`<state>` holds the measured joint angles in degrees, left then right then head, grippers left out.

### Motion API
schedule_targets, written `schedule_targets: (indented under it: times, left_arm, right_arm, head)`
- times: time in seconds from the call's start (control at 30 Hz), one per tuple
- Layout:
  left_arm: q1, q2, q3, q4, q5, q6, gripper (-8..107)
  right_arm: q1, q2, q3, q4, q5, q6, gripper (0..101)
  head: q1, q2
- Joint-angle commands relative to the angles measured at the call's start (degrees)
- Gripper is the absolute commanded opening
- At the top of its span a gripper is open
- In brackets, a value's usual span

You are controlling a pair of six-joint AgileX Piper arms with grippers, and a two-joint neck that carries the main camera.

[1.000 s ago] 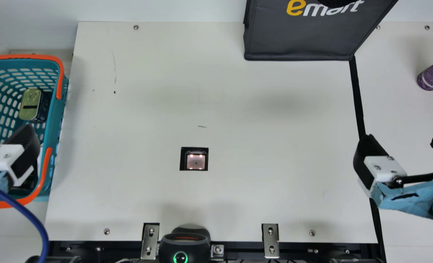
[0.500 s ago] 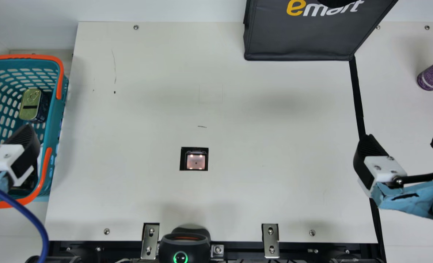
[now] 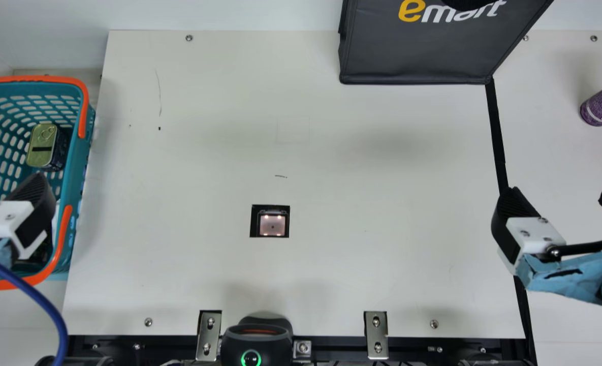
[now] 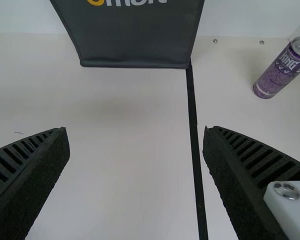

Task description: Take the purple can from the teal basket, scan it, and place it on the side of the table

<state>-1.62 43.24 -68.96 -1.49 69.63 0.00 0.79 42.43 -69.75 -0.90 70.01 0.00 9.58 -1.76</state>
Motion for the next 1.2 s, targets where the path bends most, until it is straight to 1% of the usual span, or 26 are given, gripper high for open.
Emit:
schedule_targets:
  times: [0.0, 1.17]
  left_arm:
    - [0.0, 0.0, 0.0, 0.0, 0.0, 0.0, 90]
    - [0.0, 0.0, 0.0, 0.0, 0.0, 0.0, 90]
  right_arm:
    - [0.0, 0.0, 0.0, 0.0, 0.0, 0.0, 95]
    - [0.0, 0.0, 0.0, 0.0, 0.0, 0.0, 95]
  head:
    - [-1.7, 0.2]
    - [-1.7, 0.2]
